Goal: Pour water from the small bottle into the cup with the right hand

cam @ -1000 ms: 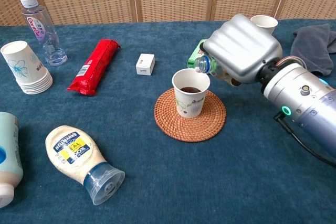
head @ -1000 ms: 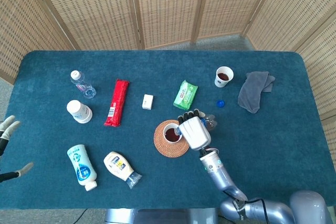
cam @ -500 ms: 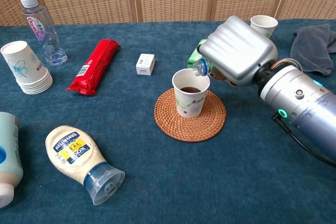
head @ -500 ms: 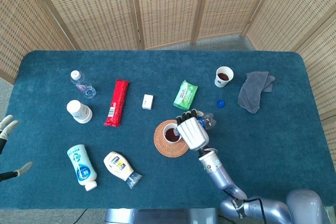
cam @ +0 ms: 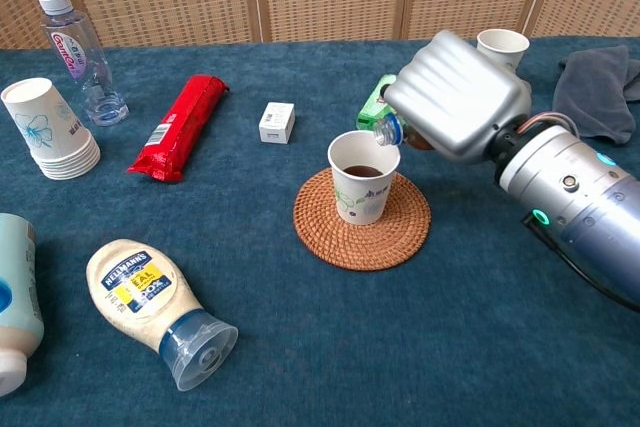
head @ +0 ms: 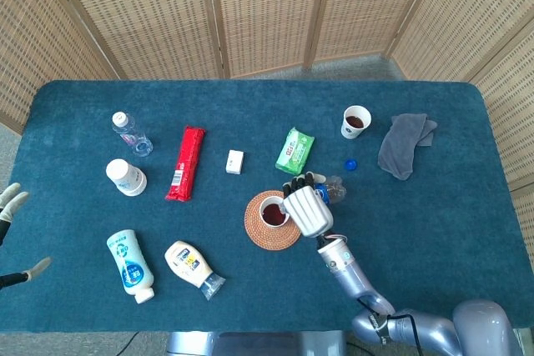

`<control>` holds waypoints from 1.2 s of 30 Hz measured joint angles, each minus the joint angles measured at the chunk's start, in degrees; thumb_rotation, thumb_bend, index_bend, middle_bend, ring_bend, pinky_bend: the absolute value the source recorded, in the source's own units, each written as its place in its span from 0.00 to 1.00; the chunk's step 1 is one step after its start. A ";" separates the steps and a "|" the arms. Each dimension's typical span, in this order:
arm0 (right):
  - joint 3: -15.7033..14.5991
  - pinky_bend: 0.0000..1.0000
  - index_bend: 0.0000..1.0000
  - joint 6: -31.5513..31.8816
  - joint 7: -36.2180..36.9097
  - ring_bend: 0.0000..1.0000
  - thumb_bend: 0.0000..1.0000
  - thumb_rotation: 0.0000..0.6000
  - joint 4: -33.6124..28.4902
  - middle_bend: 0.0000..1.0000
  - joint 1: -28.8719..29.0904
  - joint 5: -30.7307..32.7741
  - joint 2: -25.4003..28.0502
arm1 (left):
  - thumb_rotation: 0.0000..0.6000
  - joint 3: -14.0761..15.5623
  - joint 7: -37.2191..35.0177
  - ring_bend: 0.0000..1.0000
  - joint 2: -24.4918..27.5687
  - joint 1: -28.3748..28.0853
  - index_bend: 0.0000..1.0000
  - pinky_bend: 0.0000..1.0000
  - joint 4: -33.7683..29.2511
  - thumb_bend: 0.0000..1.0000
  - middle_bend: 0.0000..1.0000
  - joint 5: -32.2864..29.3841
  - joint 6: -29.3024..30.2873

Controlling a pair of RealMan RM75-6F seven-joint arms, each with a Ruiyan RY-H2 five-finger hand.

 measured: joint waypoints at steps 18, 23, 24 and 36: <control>-0.08 0.89 0.45 2.66 -3.50 0.58 0.68 1.00 2.08 0.70 -0.59 -1.61 -2.31 | 1.00 0.16 -0.45 0.00 0.16 -0.08 0.00 0.00 0.06 0.15 0.00 0.32 -0.21; -0.24 0.89 0.45 2.59 -3.95 0.58 0.68 1.00 2.40 0.70 -0.51 -2.13 -2.10 | 1.00 0.14 -0.51 0.00 0.20 -0.08 0.00 0.00 0.12 0.15 0.00 0.29 -0.20; -0.32 0.89 0.45 2.53 -4.13 0.58 0.68 1.00 2.47 0.70 -0.47 -2.28 -2.00 | 1.00 0.14 -0.51 0.00 0.20 -0.10 0.00 0.00 0.08 0.15 0.00 0.31 -0.22; -1.14 0.89 0.45 1.40 -6.64 0.58 0.68 1.00 2.35 0.70 -0.35 -3.16 -1.05 | 1.00 0.21 -0.22 0.00 0.17 -0.23 0.00 0.00 -0.08 0.15 0.00 0.42 -0.47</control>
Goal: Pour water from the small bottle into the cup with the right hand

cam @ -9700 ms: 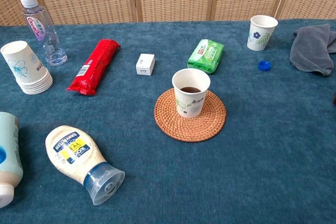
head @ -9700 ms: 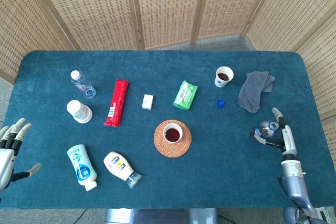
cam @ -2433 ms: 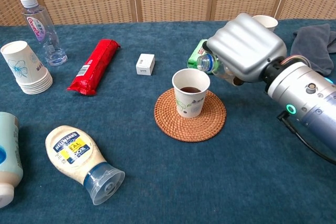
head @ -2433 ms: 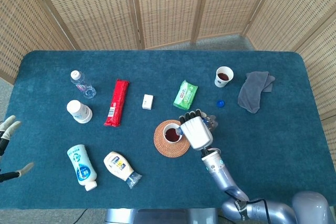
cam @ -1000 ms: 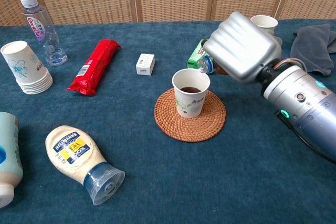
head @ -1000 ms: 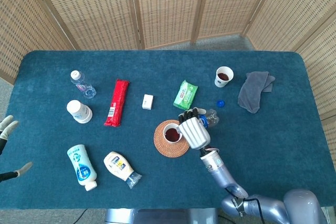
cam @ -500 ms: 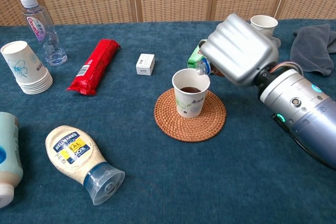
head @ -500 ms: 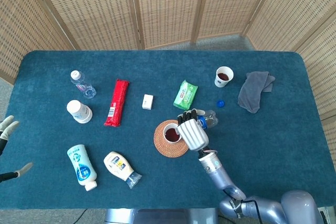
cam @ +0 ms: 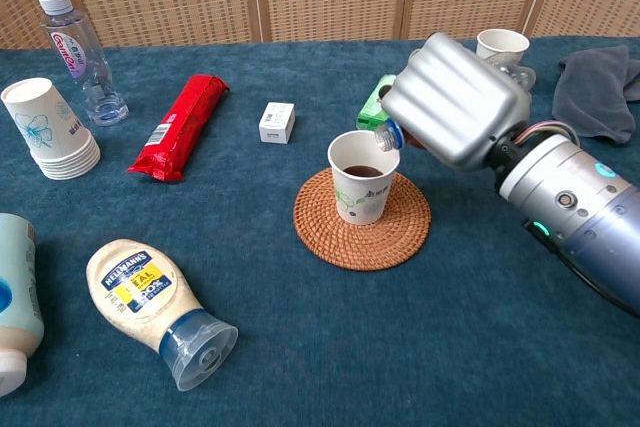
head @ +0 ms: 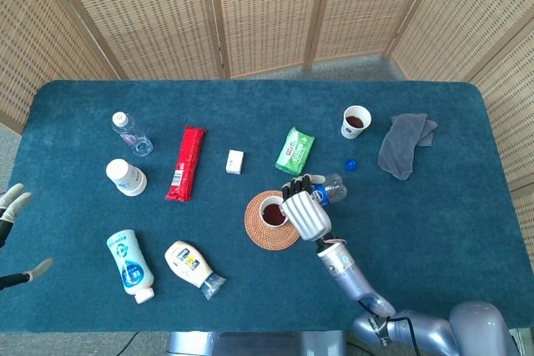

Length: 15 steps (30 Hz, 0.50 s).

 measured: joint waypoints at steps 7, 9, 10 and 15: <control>-0.33 0.89 0.45 -1.10 -1.86 0.58 0.68 1.00 -0.12 0.70 0.06 -0.03 0.01 | 1.00 0.01 -0.23 0.00 0.06 -0.01 0.00 0.00 0.11 0.15 0.00 -0.06 -0.03; -0.34 0.89 0.45 -1.24 -1.94 0.58 0.68 1.00 -0.04 0.70 0.06 -0.02 -0.01 | 1.00 -0.01 -0.35 0.00 0.10 0.02 0.00 0.00 0.10 0.15 0.00 -0.05 0.09; -0.33 0.89 0.45 -1.24 -1.85 0.58 0.68 1.00 -0.02 0.70 0.03 0.00 -0.03 | 1.00 -0.01 -0.42 0.00 0.11 0.05 0.00 0.00 0.12 0.15 0.00 -0.05 0.14; -0.30 0.89 0.45 -1.11 -1.49 0.58 0.68 1.00 0.46 0.70 0.01 -0.30 0.04 | 1.00 -0.06 -0.60 0.00 0.12 0.06 0.00 0.00 0.18 0.15 0.00 -0.16 0.17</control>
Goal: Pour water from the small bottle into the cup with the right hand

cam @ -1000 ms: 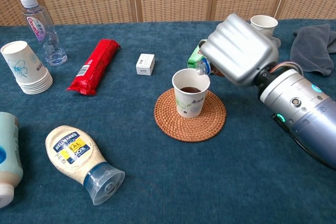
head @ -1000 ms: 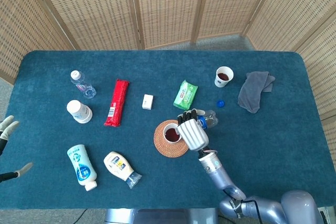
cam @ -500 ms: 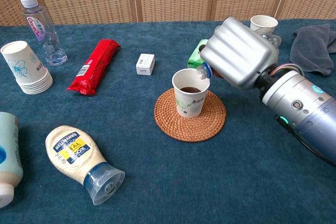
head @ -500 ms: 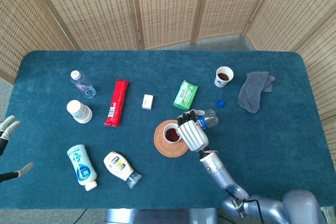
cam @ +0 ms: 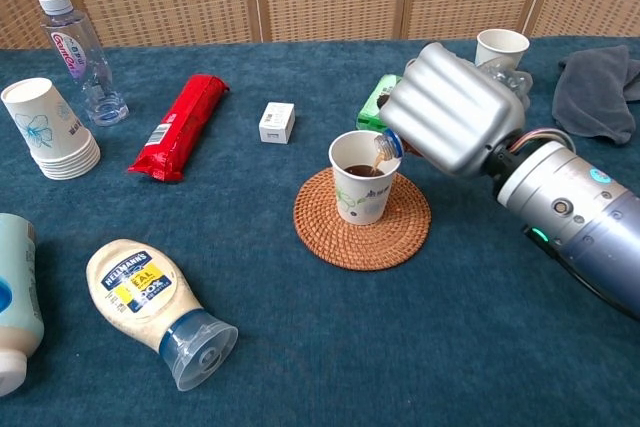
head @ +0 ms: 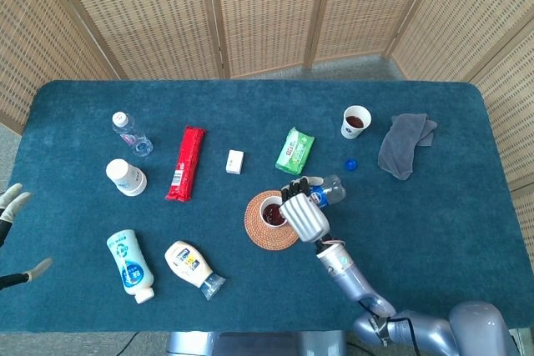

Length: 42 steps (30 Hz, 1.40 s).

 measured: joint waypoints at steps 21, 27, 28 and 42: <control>0.04 0.89 0.45 0.35 -0.74 0.59 0.68 1.00 -1.27 0.71 0.16 -1.75 1.43 | 1.00 0.00 0.51 0.00 -0.10 -0.03 0.00 0.00 -0.11 0.15 0.00 -0.01 -0.07; 0.28 0.89 0.45 -0.25 -1.54 0.59 0.68 1.00 -1.68 0.71 0.45 -1.84 1.86 | 1.00 0.03 0.57 0.00 -0.12 -0.02 0.00 0.00 -0.15 0.15 0.00 0.11 -0.04; 0.27 0.89 0.45 -0.35 -1.66 0.59 0.68 1.00 -1.71 0.71 0.49 -1.90 1.93 | 1.00 0.03 0.57 0.00 -0.12 -0.03 0.00 0.00 -0.15 0.15 0.00 0.10 -0.05; 0.31 0.89 0.44 -0.58 -3.74 0.59 0.69 1.00 -2.00 0.71 0.32 -1.98 2.06 | 1.00 0.05 0.48 0.00 -0.06 0.01 0.00 0.00 -0.13 0.15 0.00 0.10 0.00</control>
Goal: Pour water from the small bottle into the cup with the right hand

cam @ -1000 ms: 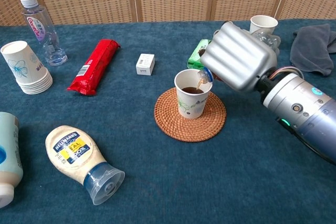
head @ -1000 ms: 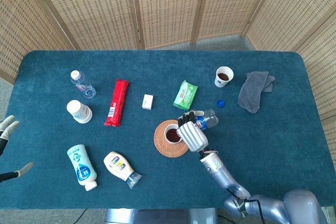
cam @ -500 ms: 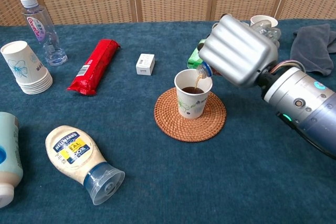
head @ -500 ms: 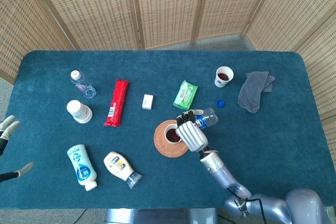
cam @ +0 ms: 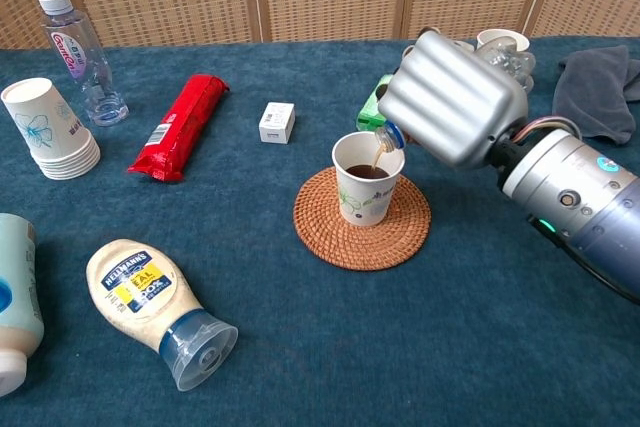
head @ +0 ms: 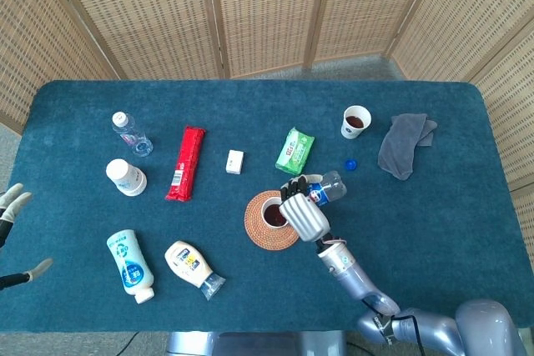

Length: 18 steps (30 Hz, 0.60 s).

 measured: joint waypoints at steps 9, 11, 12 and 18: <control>0.13 0.89 0.45 0.45 3.04 0.59 0.69 1.00 -0.16 0.71 -0.07 -0.24 -0.32 | 1.00 -0.04 0.15 0.00 -0.03 -0.11 0.00 0.00 -0.01 0.15 0.00 -0.12 -0.21; 0.45 0.89 0.45 0.79 4.67 0.58 0.69 1.00 -0.17 0.71 -0.14 -0.08 -0.68 | 1.00 -0.03 0.20 0.00 -0.04 -0.11 0.00 0.00 -0.04 0.15 0.00 -0.12 -0.23; 0.60 0.89 0.45 0.95 5.42 0.58 0.69 1.00 -0.17 0.71 -0.15 -0.04 -0.83 | 1.00 -0.02 0.23 0.00 -0.05 -0.11 0.00 0.00 -0.06 0.15 0.00 -0.10 -0.24; 1.30 0.89 0.45 2.15 10.93 0.59 0.68 1.00 -0.31 0.71 -0.31 0.07 -1.53 | 1.00 0.01 0.46 0.00 -0.12 -0.24 0.00 0.00 -0.16 0.15 0.00 -0.10 -0.53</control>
